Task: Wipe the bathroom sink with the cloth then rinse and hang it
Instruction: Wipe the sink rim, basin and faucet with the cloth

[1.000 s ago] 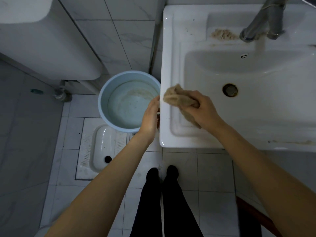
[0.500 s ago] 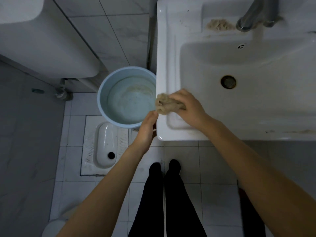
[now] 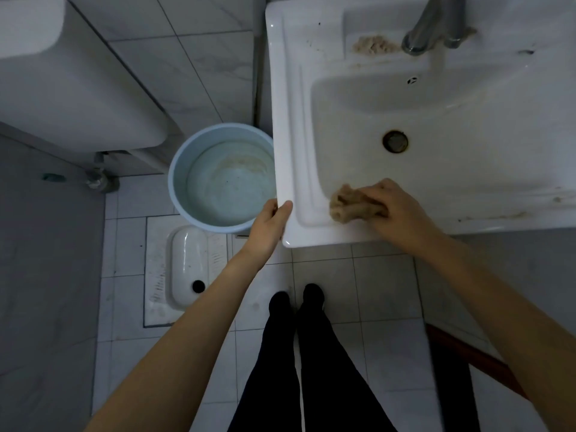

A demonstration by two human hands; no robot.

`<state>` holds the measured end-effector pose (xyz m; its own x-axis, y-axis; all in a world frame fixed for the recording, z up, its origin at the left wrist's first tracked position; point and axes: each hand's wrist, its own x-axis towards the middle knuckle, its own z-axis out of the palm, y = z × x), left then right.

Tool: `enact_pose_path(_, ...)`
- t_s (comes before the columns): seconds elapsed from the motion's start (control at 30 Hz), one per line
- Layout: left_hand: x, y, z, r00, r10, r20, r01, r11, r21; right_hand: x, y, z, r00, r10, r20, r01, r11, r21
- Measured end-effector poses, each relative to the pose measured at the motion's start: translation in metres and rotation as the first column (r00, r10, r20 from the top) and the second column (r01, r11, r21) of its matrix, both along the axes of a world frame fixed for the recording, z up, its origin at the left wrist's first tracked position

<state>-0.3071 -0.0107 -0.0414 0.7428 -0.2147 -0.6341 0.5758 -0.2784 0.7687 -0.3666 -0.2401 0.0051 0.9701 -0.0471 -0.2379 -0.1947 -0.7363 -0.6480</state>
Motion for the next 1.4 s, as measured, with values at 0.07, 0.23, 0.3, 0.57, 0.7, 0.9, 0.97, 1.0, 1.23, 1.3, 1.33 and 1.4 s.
enact_pose_path(0.07,-0.004,-0.011,0.001,0.996,0.046,0.075,-0.051,0.996,0.067,-0.002,0.021,0.003,0.972,-0.209,0.111,0.213,0.977,-0.030)
enact_pose_path(0.23,-0.014,-0.020,-0.013,0.971,0.102,0.215,-0.118,0.991,0.059,-0.002,0.110,-0.024,0.961,-0.242,0.133,0.266,0.940,-0.213)
enact_pose_path(0.3,-0.019,-0.022,-0.022,0.957,0.140,0.256,-0.159,0.986,0.057,-0.007,0.117,-0.031,0.959,-0.230,0.165,0.268,0.927,-0.262)
enact_pose_path(0.57,-0.022,-0.028,-0.028,0.946,0.203,0.252,-0.219,0.975,0.039,-0.047,-0.005,-0.027,0.877,-0.445,0.183,0.479,0.776,-0.410)
enact_pose_path(0.7,-0.023,-0.032,-0.023,0.936,0.218,0.275,-0.239,0.970,0.046,-0.035,0.035,-0.030,0.872,-0.435,0.224,0.489,0.770,-0.411)
enact_pose_path(0.9,-0.024,-0.035,-0.016,0.929,0.228,0.292,-0.262,0.961,0.084,-0.026,0.057,-0.039,0.941,-0.232,0.247,0.313,0.875,-0.369)
enact_pose_path(0.97,-0.024,-0.035,-0.016,0.927,0.228,0.299,-0.266,0.959,0.094,-0.035,0.023,-0.040,0.924,-0.280,0.258,0.361,0.862,-0.357)
enact_pose_path(1.0,-0.025,-0.035,-0.017,0.927,0.230,0.298,-0.270,0.957,0.102,-0.041,0.002,-0.040,0.914,-0.309,0.264,0.390,0.850,-0.353)
enact_pose_path(1.23,-0.029,-0.042,-0.013,0.903,0.298,0.308,-0.355,0.923,0.148,-0.058,-0.061,-0.040,0.892,-0.366,0.267,0.442,0.831,-0.339)
enact_pose_path(1.3,-0.031,-0.045,-0.010,0.898,0.318,0.304,-0.373,0.917,0.143,-0.053,-0.044,-0.041,0.901,-0.338,0.272,0.417,0.846,-0.333)
enact_pose_path(1.33,-0.031,-0.046,-0.008,0.899,0.319,0.300,-0.373,0.916,0.145,-0.050,-0.033,-0.040,0.908,-0.319,0.272,0.399,0.855,-0.331)
enact_pose_path(1.4,-0.032,-0.047,-0.006,0.900,0.324,0.290,-0.376,0.915,0.144,-0.043,-0.012,-0.039,0.919,-0.271,0.286,0.360,0.872,-0.331)
